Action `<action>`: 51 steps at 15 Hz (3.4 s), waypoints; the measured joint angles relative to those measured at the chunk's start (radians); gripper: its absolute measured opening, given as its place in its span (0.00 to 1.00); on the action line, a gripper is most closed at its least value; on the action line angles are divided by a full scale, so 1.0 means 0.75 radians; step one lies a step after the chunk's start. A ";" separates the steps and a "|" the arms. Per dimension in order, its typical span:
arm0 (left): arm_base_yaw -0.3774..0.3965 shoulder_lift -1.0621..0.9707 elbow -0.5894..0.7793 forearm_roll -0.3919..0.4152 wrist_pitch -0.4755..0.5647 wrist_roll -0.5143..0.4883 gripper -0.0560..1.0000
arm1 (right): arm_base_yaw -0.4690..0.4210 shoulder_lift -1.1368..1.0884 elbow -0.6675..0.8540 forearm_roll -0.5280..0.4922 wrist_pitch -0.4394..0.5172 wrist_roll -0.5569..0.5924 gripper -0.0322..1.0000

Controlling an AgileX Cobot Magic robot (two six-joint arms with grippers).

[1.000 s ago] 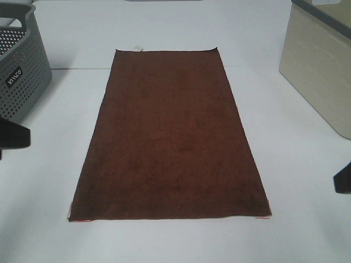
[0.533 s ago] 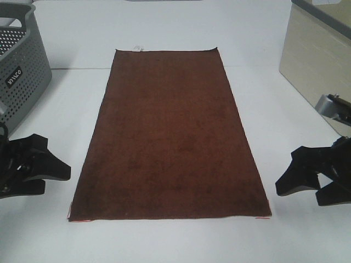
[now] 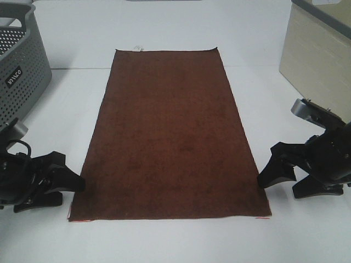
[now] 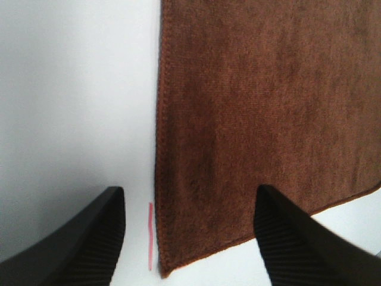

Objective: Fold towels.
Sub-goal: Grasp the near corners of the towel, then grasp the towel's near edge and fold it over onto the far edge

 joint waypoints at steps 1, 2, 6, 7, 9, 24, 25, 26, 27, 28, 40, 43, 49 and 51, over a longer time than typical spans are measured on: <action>0.000 0.023 -0.003 -0.031 0.031 0.033 0.63 | 0.000 0.024 -0.012 -0.001 0.000 -0.005 0.76; 0.000 0.044 -0.012 -0.048 0.057 0.053 0.63 | 0.004 0.051 -0.027 0.000 -0.007 -0.009 0.76; -0.035 0.121 -0.075 -0.077 0.119 0.079 0.62 | 0.127 0.119 -0.067 0.068 -0.049 -0.028 0.76; -0.061 0.139 -0.091 -0.083 0.131 0.083 0.62 | 0.155 0.143 -0.073 0.119 -0.057 -0.029 0.74; -0.093 0.157 -0.109 -0.087 0.143 0.083 0.62 | 0.171 0.165 -0.076 0.175 -0.057 -0.031 0.71; -0.156 -0.012 -0.084 0.185 -0.004 -0.119 0.06 | 0.176 0.083 0.016 0.203 -0.056 0.019 0.03; -0.156 -0.061 -0.031 0.185 -0.004 -0.123 0.06 | 0.176 0.040 0.061 0.204 -0.052 0.019 0.03; -0.156 -0.112 0.024 0.187 -0.004 -0.124 0.06 | 0.176 -0.001 0.103 0.207 -0.044 0.021 0.03; -0.156 -0.156 0.087 0.191 -0.004 -0.127 0.06 | 0.176 -0.045 0.148 0.211 -0.032 0.021 0.03; -0.156 -0.192 0.141 0.197 -0.004 -0.128 0.06 | 0.176 -0.095 0.200 0.215 -0.017 0.021 0.03; -0.156 -0.313 0.080 0.104 -0.021 -0.135 0.06 | 0.176 -0.204 -0.012 0.096 0.052 0.088 0.03; -0.156 -0.304 -0.208 0.121 -0.152 -0.163 0.06 | 0.176 -0.029 -0.353 -0.017 0.095 0.177 0.03; -0.156 0.067 -0.801 0.401 -0.201 -0.361 0.06 | 0.176 0.363 -1.068 -0.243 0.191 0.385 0.03; -0.156 0.221 -1.012 0.531 -0.208 -0.507 0.06 | 0.176 0.500 -1.299 -0.312 0.211 0.445 0.03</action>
